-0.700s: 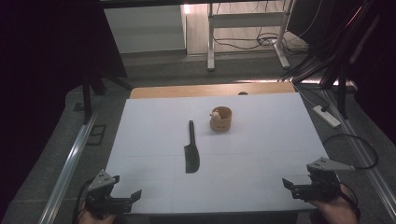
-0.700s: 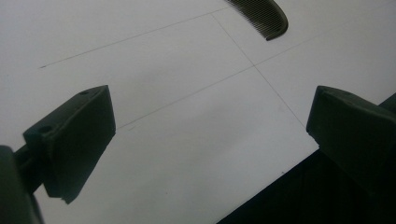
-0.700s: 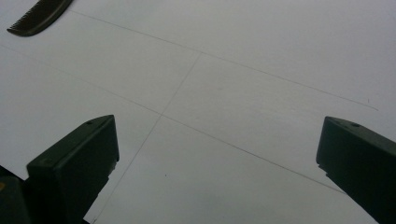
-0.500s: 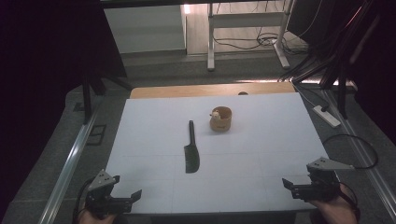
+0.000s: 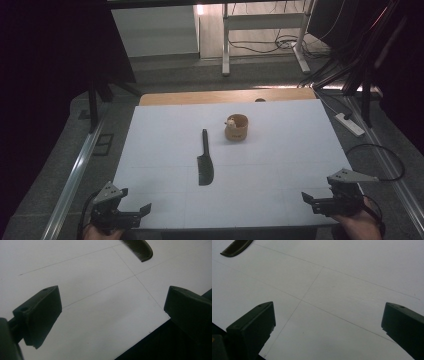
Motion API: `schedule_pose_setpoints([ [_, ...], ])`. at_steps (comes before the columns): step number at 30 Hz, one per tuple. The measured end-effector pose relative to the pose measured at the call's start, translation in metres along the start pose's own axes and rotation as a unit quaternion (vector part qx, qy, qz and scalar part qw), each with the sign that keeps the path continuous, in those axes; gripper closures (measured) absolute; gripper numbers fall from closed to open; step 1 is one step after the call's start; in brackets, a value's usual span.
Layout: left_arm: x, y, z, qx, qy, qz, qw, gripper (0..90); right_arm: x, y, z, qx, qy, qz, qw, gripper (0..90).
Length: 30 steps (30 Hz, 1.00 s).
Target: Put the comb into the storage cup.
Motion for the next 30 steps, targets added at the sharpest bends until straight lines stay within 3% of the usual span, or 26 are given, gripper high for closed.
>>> schedule_pose_setpoints([
  [6,0.001,-0.001,-0.002,-0.01,0.008,-0.006,0.9999,1.8,0.0,0.0,-0.001,0.007,0.006,-0.001,1.0,0.0],
  [13,0.008,0.002,-0.004,-0.012,0.015,0.005,0.9998,1.2,0.0,0.0,-0.001,0.007,0.007,-0.002,1.0,0.0],
  [30,0.017,0.006,0.011,-0.038,0.0,0.011,0.9992,0.0,0.001,-0.001,-0.001,0.01,0.009,-0.001,0.9999,0.0],
])
Point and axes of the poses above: each handheld gripper's, and its own axes: z roughly forward along the jaws, x roughly out of its top, y roughly to its right, the point moved 5 cm from there along z, roughly forward along the jaws, and after that the axes turned 3 degrees about x, right-handed, at the moved point
